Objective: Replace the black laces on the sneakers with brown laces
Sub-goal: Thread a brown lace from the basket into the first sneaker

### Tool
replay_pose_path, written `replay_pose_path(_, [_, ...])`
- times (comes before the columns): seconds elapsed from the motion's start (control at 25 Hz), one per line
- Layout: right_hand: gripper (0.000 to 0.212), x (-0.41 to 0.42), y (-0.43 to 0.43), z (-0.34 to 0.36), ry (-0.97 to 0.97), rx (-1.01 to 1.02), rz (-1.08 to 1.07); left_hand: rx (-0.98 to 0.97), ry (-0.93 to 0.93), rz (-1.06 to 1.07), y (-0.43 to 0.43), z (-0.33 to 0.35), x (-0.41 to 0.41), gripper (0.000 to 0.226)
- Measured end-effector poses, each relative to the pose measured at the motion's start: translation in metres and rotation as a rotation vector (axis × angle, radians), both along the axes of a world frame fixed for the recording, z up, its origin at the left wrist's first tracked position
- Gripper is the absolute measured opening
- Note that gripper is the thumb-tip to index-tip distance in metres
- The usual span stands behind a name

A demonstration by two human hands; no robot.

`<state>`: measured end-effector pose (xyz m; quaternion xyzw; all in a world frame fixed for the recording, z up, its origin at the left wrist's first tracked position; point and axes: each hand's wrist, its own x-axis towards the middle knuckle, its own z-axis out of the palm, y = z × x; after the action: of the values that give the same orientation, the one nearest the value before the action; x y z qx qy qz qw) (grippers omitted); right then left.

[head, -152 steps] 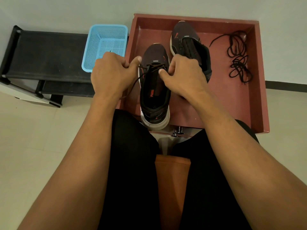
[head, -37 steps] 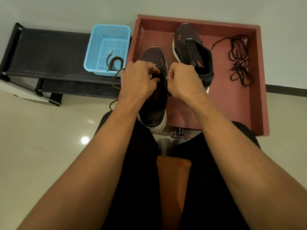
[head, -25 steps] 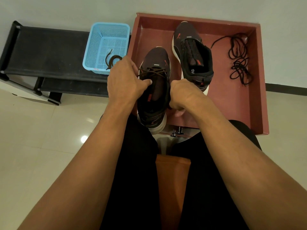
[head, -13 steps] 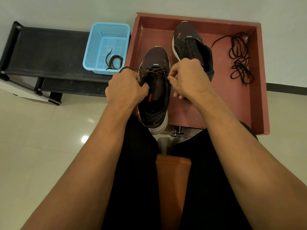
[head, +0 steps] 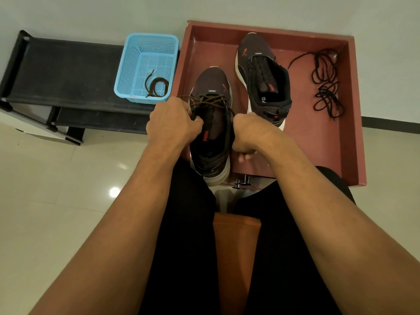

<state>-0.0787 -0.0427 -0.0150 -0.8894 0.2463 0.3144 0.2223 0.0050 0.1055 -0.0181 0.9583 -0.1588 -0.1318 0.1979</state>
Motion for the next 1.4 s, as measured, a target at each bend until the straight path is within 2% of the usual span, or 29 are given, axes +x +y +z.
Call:
replay_pose_path(0.12, [0.007,0.000,-0.013,-0.006,-0.371,-0.072,-0.173,0.003,0.001,-0.009,0.000,-0.002,0.001,0.029])
replay_pose_path(0.24, [0.007,0.000,-0.018,-0.006,-0.605,0.046,-0.240,-0.003,0.009,-0.009,0.000,-0.003,0.002,0.032])
replay_pose_path(0.32, [0.013,0.002,-0.018,-0.005,-0.613,0.024,-0.238,-0.004,0.004,-0.006,-0.001,-0.004,0.002,0.033])
replay_pose_path(0.4, [0.015,0.005,-0.016,-0.004,-0.537,-0.061,-0.230,-0.012,-0.001,0.006,-0.001,-0.005,0.004,0.033])
replay_pose_path(0.48, [0.014,0.004,-0.015,-0.002,-0.338,-0.123,-0.129,-0.021,-0.004,0.010,0.000,-0.005,0.003,0.033])
replay_pose_path(0.56, [0.016,0.000,-0.007,0.002,-0.088,-0.088,0.004,-0.024,-0.003,0.009,0.000,-0.003,0.003,0.031])
replay_pose_path(0.64, [0.014,-0.002,-0.003,0.005,0.018,-0.039,0.006,-0.022,0.001,0.002,0.000,-0.002,0.002,0.029])
replay_pose_path(0.72, [0.012,-0.001,-0.007,0.002,-0.050,-0.071,-0.055,-0.026,0.006,-0.006,0.001,-0.003,0.002,0.028])
replay_pose_path(0.8, [0.004,0.000,-0.014,-0.004,-0.277,-0.099,-0.128,-0.029,0.013,-0.007,0.002,-0.004,0.003,0.027])
replay_pose_path(0.92, [0.009,-0.002,-0.018,-0.004,-0.570,0.038,-0.213,-0.024,0.019,0.003,0.001,-0.006,0.004,0.027])
replay_pose_path(1.04, [0.014,0.001,-0.017,-0.004,-0.630,0.048,-0.222,-0.025,0.022,0.011,0.001,-0.007,0.006,0.028])
replay_pose_path(1.16, [0.013,0.005,-0.018,-0.005,-0.527,-0.056,-0.226,-0.029,0.021,0.001,0.002,-0.006,0.006,0.032])
replay_pose_path(1.24, [0.008,0.005,-0.017,-0.003,-0.321,-0.105,-0.167,-0.033,0.023,-0.005,0.001,-0.006,0.006,0.031])
replay_pose_path(1.32, [0.009,0.002,-0.012,0.001,-0.105,-0.071,-0.062,-0.032,0.022,-0.010,0.001,-0.007,0.006,0.031])
replay_pose_path(1.4, [0.013,-0.001,-0.007,0.004,-0.004,-0.040,0.002,-0.033,0.018,-0.019,0.001,-0.008,0.006,0.030])
